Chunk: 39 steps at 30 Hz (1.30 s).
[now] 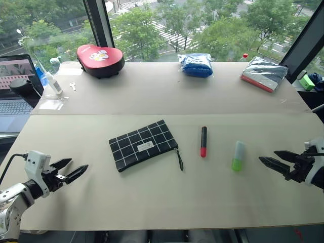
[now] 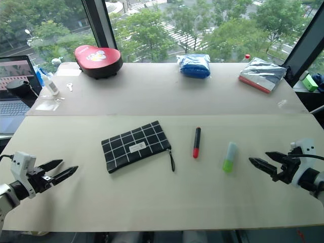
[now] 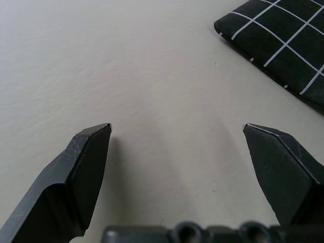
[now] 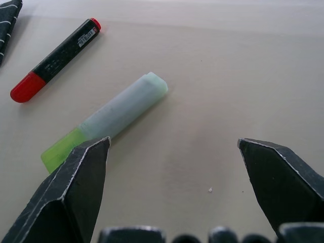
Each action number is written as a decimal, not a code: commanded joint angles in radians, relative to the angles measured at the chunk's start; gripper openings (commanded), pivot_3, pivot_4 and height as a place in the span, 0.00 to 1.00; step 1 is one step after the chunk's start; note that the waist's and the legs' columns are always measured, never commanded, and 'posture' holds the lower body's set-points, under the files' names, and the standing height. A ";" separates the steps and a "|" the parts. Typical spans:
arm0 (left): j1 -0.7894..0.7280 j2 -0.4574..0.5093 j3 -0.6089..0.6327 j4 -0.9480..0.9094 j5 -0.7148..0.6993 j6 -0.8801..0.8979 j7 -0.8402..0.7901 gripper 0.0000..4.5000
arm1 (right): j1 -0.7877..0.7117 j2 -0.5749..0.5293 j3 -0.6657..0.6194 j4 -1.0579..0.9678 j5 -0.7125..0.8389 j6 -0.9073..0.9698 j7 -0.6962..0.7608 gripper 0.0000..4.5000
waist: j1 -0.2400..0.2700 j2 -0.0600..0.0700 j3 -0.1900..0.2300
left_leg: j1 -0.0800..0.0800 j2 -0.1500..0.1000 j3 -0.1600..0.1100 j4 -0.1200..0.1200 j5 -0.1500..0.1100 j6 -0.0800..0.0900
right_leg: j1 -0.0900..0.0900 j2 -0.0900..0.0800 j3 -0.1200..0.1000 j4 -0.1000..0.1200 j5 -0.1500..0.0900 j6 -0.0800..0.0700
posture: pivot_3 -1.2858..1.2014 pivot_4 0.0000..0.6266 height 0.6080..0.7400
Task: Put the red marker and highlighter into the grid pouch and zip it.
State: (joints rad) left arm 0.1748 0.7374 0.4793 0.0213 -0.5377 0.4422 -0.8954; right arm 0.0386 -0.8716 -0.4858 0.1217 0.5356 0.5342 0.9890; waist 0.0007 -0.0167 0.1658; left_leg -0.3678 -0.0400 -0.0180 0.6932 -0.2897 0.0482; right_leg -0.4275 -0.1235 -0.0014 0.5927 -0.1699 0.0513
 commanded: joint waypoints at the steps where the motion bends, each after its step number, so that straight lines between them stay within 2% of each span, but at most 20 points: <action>1: -0.018 0.011 0.002 0.004 0.000 -0.009 -0.011 1.00 | -0.024 0.003 -0.028 -0.005 0.019 -0.007 -0.005 0.99 | 0.000 0.000 0.000 | 0.000 0.000 0.000 0.000 0.000 0.000 | 0.000 0.000 0.000 0.000 0.000 0.000 | 0.52 0.24 1.00; 5: -0.030 0.017 -0.027 0.050 0.013 -0.077 -0.095 1.00 | -0.039 0.004 -0.012 0.005 0.010 -0.009 -0.006 0.99 | 0.000 0.000 0.000 | 0.000 0.000 0.000 0.000 0.000 0.000 | 0.000 0.000 0.000 0.000 0.000 0.000 | 0.52 0.24 1.00; 7: -0.050 0.033 -0.040 0.100 0.005 -0.136 -0.199 1.00 | -0.040 0.005 -0.010 0.002 0.012 -0.004 -0.003 0.99 | 0.000 0.000 0.000 | 0.000 0.000 0.000 0.000 0.000 0.000 | 0.000 0.000 0.000 0.000 0.000 0.000 | 0.52 0.24 1.00; 10: -0.074 0.056 -0.070 0.183 0.081 -0.334 -0.285 1.00 | -0.045 0.006 -0.008 -0.003 0.021 0.004 0.003 0.99 | 0.002 0.000 0.000 | 0.000 0.000 0.000 0.000 0.000 0.000 | 0.000 0.000 0.000 0.000 0.000 -0.001 | 0.52 0.24 1.00; 14: -0.103 0.105 -0.141 0.323 0.257 -0.719 -0.335 1.00 | -0.097 0.018 -0.016 -0.014 0.056 0.032 -0.007 0.77 | 0.003 0.000 0.000 | 0.000 0.000 0.001 0.000 0.000 0.000 | -0.001 0.000 0.000 -0.001 0.000 -0.002 | 0.52 0.24 1.00; 17: -0.183 0.118 -0.167 0.404 0.307 -0.911 -0.331 1.00 | -0.153 0.035 0.008 -0.075 0.103 0.083 -0.012 0.52 | 0.006 0.000 0.000 | -0.001 0.001 0.003 0.000 0.000 0.000 | -0.002 0.000 0.000 -0.001 0.001 -0.002 | 0.52 0.24 1.00; 21: -0.252 0.125 -0.212 0.479 0.359 -1.061 -0.320 1.00 | -0.206 0.065 0.070 -0.151 0.126 0.119 -0.023 0.22 | 0.009 0.000 0.000 | -0.002 0.001 0.003 0.000 0.000 0.000 | -0.004 0.000 0.000 -0.001 0.001 -0.003 | 0.52 0.24 1.00; 23: -0.298 0.118 -0.241 0.488 0.385 -1.123 -0.302 1.00 | -0.276 0.113 0.151 -0.216 0.147 0.147 -0.033 0.06 | 0.008 0.000 0.000 | -0.002 0.001 0.003 0.000 0.000 0.000 | -0.005 0.000 0.000 0.000 0.002 -0.003 | 0.52 0.24 1.00; 24: -0.315 0.114 -0.256 0.481 0.398 -1.147 -0.292 1.00 | -0.310 0.138 0.202 -0.252 0.155 0.160 -0.028 0.02 | 0.007 0.000 0.000 | -0.003 0.001 0.003 0.000 0.000 0.000 | -0.006 0.000 0.000 0.000 0.002 -0.003 | 0.52 0.24 1.00; 27: -0.329 0.109 -0.296 0.454 0.409 -1.182 -0.276 1.00 | -0.381 0.184 0.301 -0.298 0.160 0.181 -0.008 0.02 | 0.003 0.000 0.000 | -0.006 0.001 0.003 0.000 0.000 0.000 | -0.011 0.000 0.000 0.002 0.003 -0.004 | 0.52 0.24 1.00; 29: -0.329 0.103 -0.321 0.422 0.410 -1.189 -0.264 1.00 | -0.433 0.208 0.394 -0.301 0.107 0.150 0.002 0.02 | 0.001 0.000 0.000 | -0.007 0.001 0.003 0.000 0.000 0.000 | -0.011 0.000 0.000 0.002 0.003 -0.004 | 0.52 0.24 1.00; 32: -0.326 0.097 -0.349 0.382 0.409 -1.186 -0.246 1.00 | -0.521 0.282 0.498 -0.265 0.030 0.126 -0.060 0.02 | -0.004 -0.001 0.000 | -0.008 0.001 0.004 0.000 0.000 0.000 | -0.012 0.000 -0.001 0.001 0.003 -0.004 | 0.52 0.24 1.00; 36: -0.334 0.095 -0.378 0.380 0.413 -1.181 -0.231 1.00 | -0.594 0.332 0.683 -0.217 -0.134 0.018 -0.041 0.02 | -0.005 -0.001 0.000 | -0.010 0.000 0.003 0.001 0.000 0.000 | -0.014 0.000 -0.004 0.002 0.003 -0.004 | 0.52 0.24 1.00; 39: -0.345 0.090 -0.395 0.390 0.412 -1.183 -0.225 1.00 | -0.637 0.380 0.753 -0.154 -0.210 -0.021 -0.058 0.02 | -0.005 -0.001 0.000 | -0.011 0.000 0.003 0.001 0.000 0.000 | -0.015 -0.001 -0.007 0.002 0.004 -0.004 | 0.52 0.24 1.00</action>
State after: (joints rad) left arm -0.1563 0.8260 0.0947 0.4132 -0.1202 -0.7249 -1.1330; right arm -0.5518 -0.5177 0.2269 -0.0664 0.3910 0.5660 0.9419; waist -0.0046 -0.0173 0.1657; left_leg -0.3786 -0.0397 -0.0151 0.6942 -0.2896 0.0478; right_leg -0.4421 -0.1243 -0.0095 0.5945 -0.1662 0.0471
